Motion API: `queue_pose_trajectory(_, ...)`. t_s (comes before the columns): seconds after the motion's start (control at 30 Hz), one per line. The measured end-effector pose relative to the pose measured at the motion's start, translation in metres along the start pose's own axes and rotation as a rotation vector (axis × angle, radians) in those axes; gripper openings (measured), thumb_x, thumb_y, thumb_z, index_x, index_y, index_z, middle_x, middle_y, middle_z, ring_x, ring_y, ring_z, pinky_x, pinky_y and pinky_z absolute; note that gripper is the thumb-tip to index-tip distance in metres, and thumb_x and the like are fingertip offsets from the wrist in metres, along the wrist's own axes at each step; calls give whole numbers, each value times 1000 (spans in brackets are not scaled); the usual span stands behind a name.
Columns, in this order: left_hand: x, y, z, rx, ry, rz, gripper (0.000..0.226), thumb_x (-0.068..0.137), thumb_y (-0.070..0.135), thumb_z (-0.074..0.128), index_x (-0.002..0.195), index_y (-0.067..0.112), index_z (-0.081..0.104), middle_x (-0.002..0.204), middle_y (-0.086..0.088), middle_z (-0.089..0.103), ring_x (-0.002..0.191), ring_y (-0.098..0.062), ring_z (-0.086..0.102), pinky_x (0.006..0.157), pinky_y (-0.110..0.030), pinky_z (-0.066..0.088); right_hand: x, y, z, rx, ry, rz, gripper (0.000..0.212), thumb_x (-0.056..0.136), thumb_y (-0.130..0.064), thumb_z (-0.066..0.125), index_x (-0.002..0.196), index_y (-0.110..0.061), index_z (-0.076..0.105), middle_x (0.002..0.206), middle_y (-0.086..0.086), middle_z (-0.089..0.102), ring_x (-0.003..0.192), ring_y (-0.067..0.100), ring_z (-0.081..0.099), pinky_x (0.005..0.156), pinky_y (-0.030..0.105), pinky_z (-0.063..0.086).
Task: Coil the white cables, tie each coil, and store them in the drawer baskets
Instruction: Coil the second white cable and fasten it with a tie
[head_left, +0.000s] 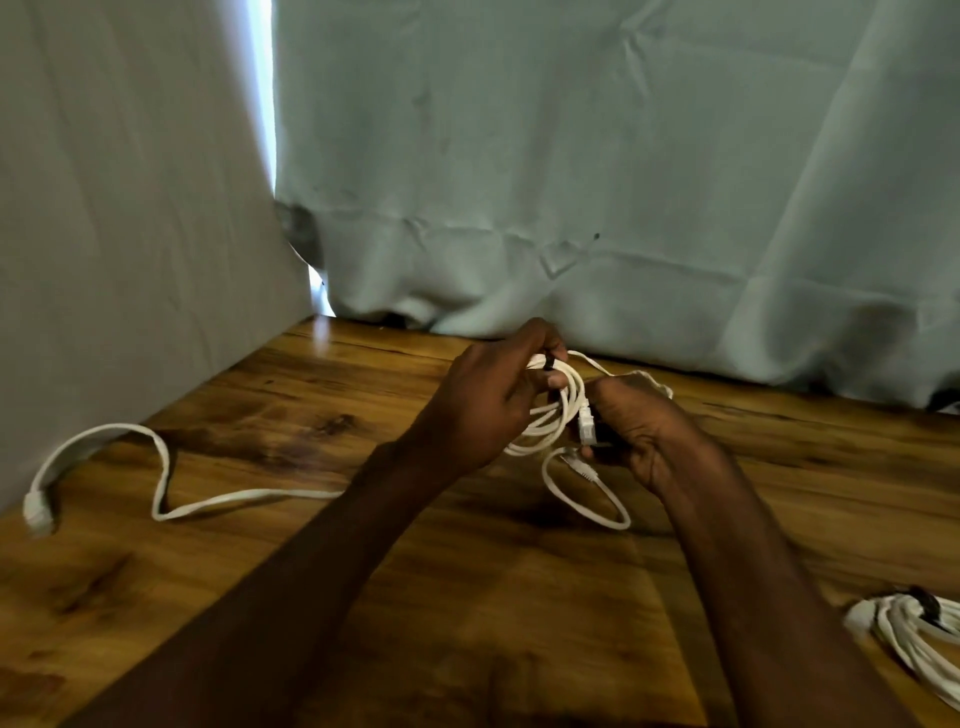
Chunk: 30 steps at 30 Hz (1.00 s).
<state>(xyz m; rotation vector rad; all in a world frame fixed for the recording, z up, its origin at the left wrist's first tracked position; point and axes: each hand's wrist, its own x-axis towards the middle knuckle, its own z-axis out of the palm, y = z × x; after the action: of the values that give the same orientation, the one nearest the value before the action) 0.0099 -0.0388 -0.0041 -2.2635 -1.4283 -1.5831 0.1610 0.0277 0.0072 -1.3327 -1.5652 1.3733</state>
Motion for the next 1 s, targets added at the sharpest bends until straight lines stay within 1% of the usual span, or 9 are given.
queue_pose_trajectory(0.1,-1,-6,5,112,53,49,6,100,11,61,106,11,62,78,22,52,71,3,50,66,-19,35,-2,1,2,10,-23,45,34,61,-41,81,80,-14,78,74,9,72,57,20,60,50,23,47)
queue_pose_trajectory(0.2,0,-12,12,79,156,-18,19,101,24,53,100,7,62,83,13,60,76,-4,56,69,-22,38,-2,2,5,68,63,-48,13,82,-20,70,73,-12,75,66,6,71,55,19,61,48,19,46)
queue_pose_trajectory(0.27,3,-20,11,101,228,-79,27,97,29,48,96,5,61,82,1,66,77,-17,62,68,-34,44,2,4,12,81,222,-259,13,80,-17,67,69,-12,72,63,2,70,61,20,65,54,23,52)
queue_pose_trajectory(0.37,4,-30,10,149,265,-154,24,97,28,52,90,6,60,79,-5,67,75,-26,65,64,-41,45,1,2,18,-137,524,-621,19,80,-40,69,83,-22,75,84,-4,72,81,19,70,77,41,58)
queue_pose_trajectory(0.47,5,-40,11,118,214,-296,27,98,32,51,88,8,59,78,-4,66,76,-27,65,63,-37,43,-7,-1,26,-241,425,-946,5,85,-25,74,90,-25,74,91,-7,64,87,16,64,78,43,53)
queue_pose_trajectory(0.57,4,-42,9,-211,149,-454,33,99,34,53,94,6,69,80,1,71,75,-15,66,72,-32,52,-6,6,34,-543,336,-981,17,89,-33,62,100,-26,73,95,-6,62,89,20,60,76,46,51)
queue_pose_trajectory(0.67,6,-28,2,-490,51,-574,38,109,18,47,76,7,61,54,7,61,51,0,54,56,-16,44,1,12,31,-712,387,-949,19,87,-31,60,103,-26,69,98,-4,60,91,25,55,75,46,50)
queue_pose_trajectory(0.83,16,-16,-4,-898,1,-885,43,110,32,40,76,9,54,44,4,50,36,-6,49,40,-17,41,2,16,29,-761,433,-958,20,85,-20,73,98,-32,64,96,-8,59,89,24,53,72,46,49)
queue_pose_trajectory(1.0,13,-25,-9,-984,35,-948,29,105,25,47,84,9,59,51,3,51,43,-8,51,45,-20,45,3,18,30,-771,463,-996,25,84,-24,75,103,-33,62,95,-8,61,89,26,56,73,43,46)
